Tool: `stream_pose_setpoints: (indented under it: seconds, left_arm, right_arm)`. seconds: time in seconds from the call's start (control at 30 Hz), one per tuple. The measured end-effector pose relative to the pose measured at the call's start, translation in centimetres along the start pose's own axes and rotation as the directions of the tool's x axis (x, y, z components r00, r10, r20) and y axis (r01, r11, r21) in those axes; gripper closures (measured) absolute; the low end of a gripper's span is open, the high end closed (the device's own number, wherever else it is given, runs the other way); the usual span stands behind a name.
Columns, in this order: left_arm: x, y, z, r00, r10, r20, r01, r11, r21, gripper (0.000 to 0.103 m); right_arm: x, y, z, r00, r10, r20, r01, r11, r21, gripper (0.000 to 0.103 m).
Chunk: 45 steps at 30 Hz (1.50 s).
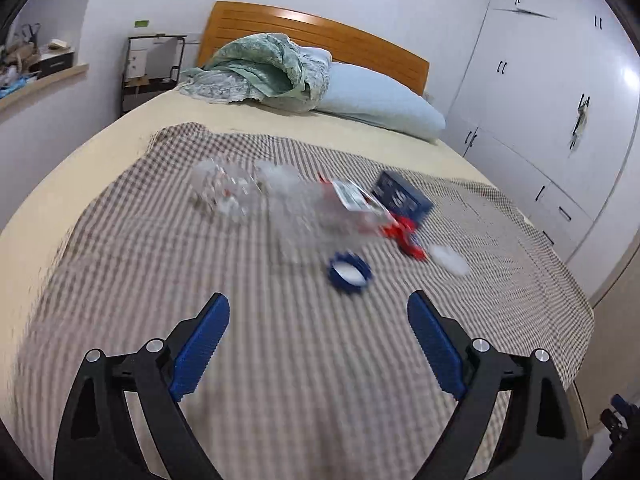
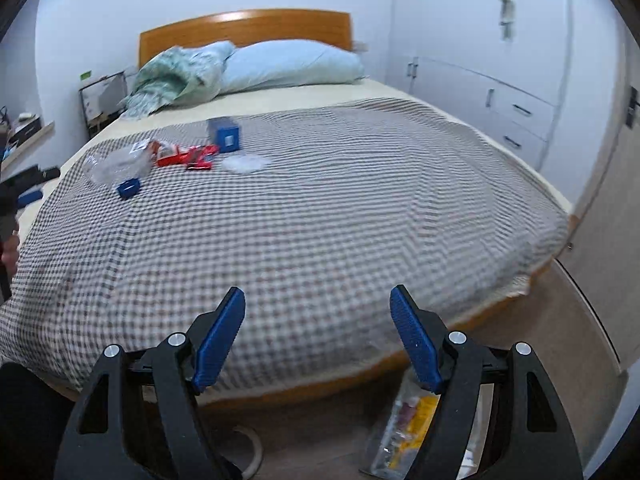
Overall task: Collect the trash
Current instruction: 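Move both open tools back over the bed toward the remaining trash, then grasp the red-and-white wrapper with the right tool while the left tool grasps a clear plastic bottle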
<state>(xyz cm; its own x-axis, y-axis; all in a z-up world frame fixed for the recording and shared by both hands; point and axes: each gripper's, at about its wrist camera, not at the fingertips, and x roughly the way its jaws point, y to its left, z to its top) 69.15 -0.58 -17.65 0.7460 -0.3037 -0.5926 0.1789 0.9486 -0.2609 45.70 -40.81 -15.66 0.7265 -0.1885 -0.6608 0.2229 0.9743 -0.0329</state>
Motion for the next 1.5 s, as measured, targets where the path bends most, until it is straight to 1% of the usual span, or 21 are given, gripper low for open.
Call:
stream_pose_setpoints:
  seconds: [0.07, 0.17, 0.27, 0.3, 0.4, 0.47, 0.57, 0.6, 0.67, 0.73, 0.8, 0.83, 0.87, 0.9, 0.93, 0.97, 1.0, 1.07, 1.17, 1.3, 1.5]
  left_arm:
    - [0.7, 2.3, 2.0, 1.000, 0.002, 0.009, -0.003, 0.998, 0.061, 0.009]
    - [2.2, 5.4, 5.0, 0.999, 0.019, 0.038, -0.025, 0.984, 0.176, 0.008]
    - [4.8, 8.7, 8.5, 1.000, 0.026, 0.013, -0.028, 0.975, 0.221, 0.008]
    - [6.2, 9.7, 9.6, 0.999, 0.035, 0.008, -0.036, 0.971, 0.235, 0.008]
    - [9.4, 11.9, 12.7, 0.991, 0.123, 0.053, -0.132, 0.965, 0.228, 0.008]
    - [11.6, 13.0, 14.0, 0.994, 0.095, 0.057, -0.104, 0.974, 0.199, 0.008]
    - [14.8, 14.1, 15.1, 1.000, 0.021, 0.006, -0.022, 0.981, 0.195, 0.008]
    - [15.9, 14.1, 15.3, 1.000, 0.002, -0.026, 0.004, 0.975, 0.222, 0.008]
    - [17.1, 13.9, 15.3, 0.996, -0.032, -0.080, 0.053, 0.960, 0.274, 0.008]
    - [17.9, 13.9, 15.0, 0.982, -0.094, -0.165, 0.138, 0.948, 0.286, 0.008]
    - [18.7, 14.1, 14.3, 0.960, -0.138, -0.242, 0.202, 0.943, 0.265, 0.008]
    - [19.0, 14.0, 14.0, 0.959, -0.131, -0.250, 0.198, 0.944, 0.265, 0.012]
    - [19.4, 13.8, 13.7, 0.955, -0.138, -0.261, 0.207, 0.944, 0.259, 0.021]
    - [19.6, 13.9, 13.3, 0.949, -0.154, -0.277, 0.223, 0.945, 0.238, 0.024]
    - [19.4, 14.2, 13.0, 0.946, -0.176, -0.272, 0.236, 0.950, 0.206, 0.028]
    - [18.9, 14.3, 12.6, 0.944, -0.195, -0.266, 0.246, 0.953, 0.177, 0.032]
    - [18.0, 14.5, 12.1, 0.943, -0.213, -0.256, 0.257, 0.954, 0.153, 0.050]
    - [16.2, 14.9, 11.1, 0.939, -0.250, -0.236, 0.278, 0.956, 0.092, 0.086]
    - [13.1, 13.9, 9.3, 0.941, -0.250, -0.229, 0.276, 0.958, 0.085, 0.098]
    - [8.3, 11.0, 7.9, 0.949, -0.254, -0.184, 0.270, 0.961, 0.064, 0.103]
    - [-0.5, 6.4, 7.0, 0.977, -0.191, -0.094, 0.197, 0.979, 0.049, 0.103]
  right_arm:
    - [2.1, 2.0, 2.0, 0.999, 0.039, -0.015, -0.039, 0.999, -0.025, 0.031]
    - [4.8, 4.8, 4.8, 0.996, 0.085, -0.022, -0.086, 0.993, -0.083, 0.031]
    - [8.4, 8.8, 9.0, 0.989, 0.149, -0.013, -0.148, 0.970, -0.192, 0.031]
    - [10.4, 10.8, 11.1, 0.983, 0.184, -0.015, -0.181, 0.951, -0.249, 0.031]
    - [15.0, 14.3, 15.2, 0.971, 0.238, -0.013, -0.229, 0.919, -0.322, 0.031]
    - [18.6, 16.4, 17.5, 0.959, 0.282, -0.040, -0.278, 0.899, -0.337, 0.031]
    - [24.7, 20.2, 20.4, 0.939, 0.316, -0.134, -0.343, 0.857, -0.386, 0.031]
    - [25.8, 20.9, 20.9, 0.936, 0.319, -0.149, -0.352, 0.849, -0.394, 0.031]
    - [28.2, 22.5, 22.0, 0.917, 0.343, -0.206, -0.399, 0.822, -0.406, 0.031]
    - [30.0, 24.0, 22.9, 0.900, 0.364, -0.241, -0.435, 0.795, -0.423, 0.031]
    - [31.8, 25.4, 23.5, 0.881, 0.370, -0.296, -0.470, 0.764, -0.442, 0.040]
    - [32.4, 25.8, 23.7, 0.873, 0.371, -0.317, -0.482, 0.758, -0.440, 0.050]
    - [33.0, 25.9, 23.7, 0.864, 0.376, -0.334, -0.495, 0.756, -0.429, 0.060]
    - [33.8, 25.9, 23.9, 0.851, 0.389, -0.352, -0.513, 0.758, -0.403, 0.062]
    - [34.1, 25.6, 24.1, 0.832, 0.421, -0.362, -0.542, 0.759, -0.362, 0.067]
    - [34.2, 25.1, 24.1, 0.823, 0.443, -0.354, -0.553, 0.765, -0.328, 0.070]
    - [33.8, 24.4, 24.0, 0.834, 0.450, -0.320, -0.540, 0.784, -0.305, 0.072]
    - [32.6, 23.2, 23.8, 0.842, 0.463, -0.277, -0.532, 0.801, -0.275, 0.076]
    - [29.6, 21.1, 24.0, 0.863, 0.465, -0.197, -0.502, 0.835, -0.228, 0.079]
    - [24.2, 17.2, 24.9, 0.885, 0.458, -0.083, -0.465, 0.873, -0.146, 0.079]
    - [15.6, 11.1, 24.3, 0.883, 0.468, -0.029, -0.469, 0.882, -0.040, 0.079]
